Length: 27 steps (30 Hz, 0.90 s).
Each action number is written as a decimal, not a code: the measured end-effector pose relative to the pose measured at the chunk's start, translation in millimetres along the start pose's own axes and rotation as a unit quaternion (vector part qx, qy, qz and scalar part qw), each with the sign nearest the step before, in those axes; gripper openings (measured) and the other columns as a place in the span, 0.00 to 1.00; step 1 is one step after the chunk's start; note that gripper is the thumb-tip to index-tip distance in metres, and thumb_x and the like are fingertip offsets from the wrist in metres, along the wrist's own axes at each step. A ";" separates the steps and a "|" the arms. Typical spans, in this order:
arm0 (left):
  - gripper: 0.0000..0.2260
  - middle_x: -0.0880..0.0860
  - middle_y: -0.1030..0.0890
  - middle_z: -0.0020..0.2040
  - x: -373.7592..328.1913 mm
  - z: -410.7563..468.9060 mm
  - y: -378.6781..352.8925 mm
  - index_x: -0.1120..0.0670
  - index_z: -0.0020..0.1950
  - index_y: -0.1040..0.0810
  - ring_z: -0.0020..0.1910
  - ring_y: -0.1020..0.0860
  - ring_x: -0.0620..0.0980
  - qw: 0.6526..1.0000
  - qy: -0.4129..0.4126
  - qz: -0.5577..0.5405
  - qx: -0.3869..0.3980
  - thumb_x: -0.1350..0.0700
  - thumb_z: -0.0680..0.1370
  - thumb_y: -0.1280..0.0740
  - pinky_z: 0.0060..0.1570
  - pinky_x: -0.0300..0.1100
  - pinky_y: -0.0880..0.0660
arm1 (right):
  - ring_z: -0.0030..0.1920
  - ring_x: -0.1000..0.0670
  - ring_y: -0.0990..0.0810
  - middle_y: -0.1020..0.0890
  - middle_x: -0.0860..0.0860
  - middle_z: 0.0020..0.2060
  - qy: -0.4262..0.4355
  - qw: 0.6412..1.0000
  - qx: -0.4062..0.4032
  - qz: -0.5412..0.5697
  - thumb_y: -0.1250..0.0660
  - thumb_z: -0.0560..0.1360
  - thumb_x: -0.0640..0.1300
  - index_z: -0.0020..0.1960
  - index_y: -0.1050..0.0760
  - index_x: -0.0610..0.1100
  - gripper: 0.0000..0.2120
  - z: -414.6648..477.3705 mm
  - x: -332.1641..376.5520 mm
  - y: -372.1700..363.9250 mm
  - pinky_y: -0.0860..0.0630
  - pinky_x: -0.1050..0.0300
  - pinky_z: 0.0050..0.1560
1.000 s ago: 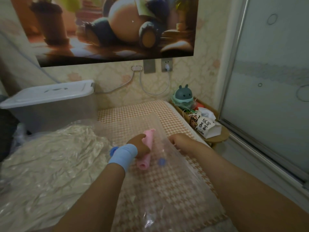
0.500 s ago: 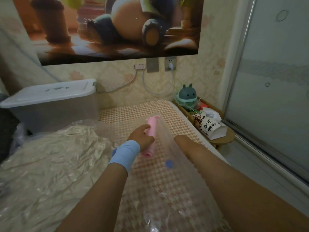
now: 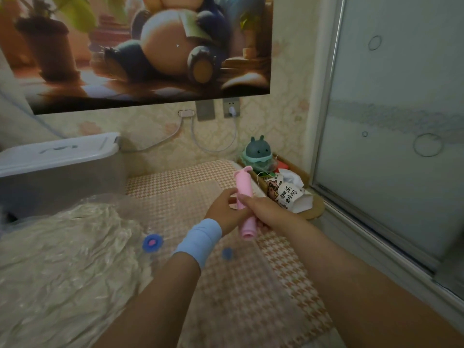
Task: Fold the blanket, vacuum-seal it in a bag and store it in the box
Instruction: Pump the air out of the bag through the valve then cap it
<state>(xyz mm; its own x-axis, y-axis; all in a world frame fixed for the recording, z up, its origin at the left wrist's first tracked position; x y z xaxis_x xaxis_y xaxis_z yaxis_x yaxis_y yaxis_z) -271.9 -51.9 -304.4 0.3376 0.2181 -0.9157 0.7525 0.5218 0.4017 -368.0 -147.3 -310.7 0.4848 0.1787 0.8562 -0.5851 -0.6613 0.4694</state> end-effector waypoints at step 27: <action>0.10 0.50 0.18 0.55 69.8 -10.7 90.6 0.50 0.52 0.15 0.55 0.21 0.51 0.859 0.018 0.495 0.128 0.52 0.75 0.34 0.58 0.43 0.25 | 0.51 0.42 0.19 0.20 0.40 0.55 -0.040 0.994 0.029 -0.093 0.33 0.76 0.61 0.58 0.26 0.38 0.25 35.3 -26.4 -45.8 0.21 0.46 0.57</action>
<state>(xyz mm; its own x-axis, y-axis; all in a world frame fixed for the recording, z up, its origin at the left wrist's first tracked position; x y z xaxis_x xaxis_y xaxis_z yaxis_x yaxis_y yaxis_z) -186.2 19.4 -332.0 0.8695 0.4788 -0.1211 0.2074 -0.1314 0.9694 -331.1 -147.5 -362.4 0.6327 0.2459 0.7343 -0.4420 -0.6639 0.6032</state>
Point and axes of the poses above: each hand's wrist, its own z-axis towards the middle knuckle, its own y-axis out of the back of the hand, x = y × z, the point moved 1 cm from there along z, towards the middle knuckle
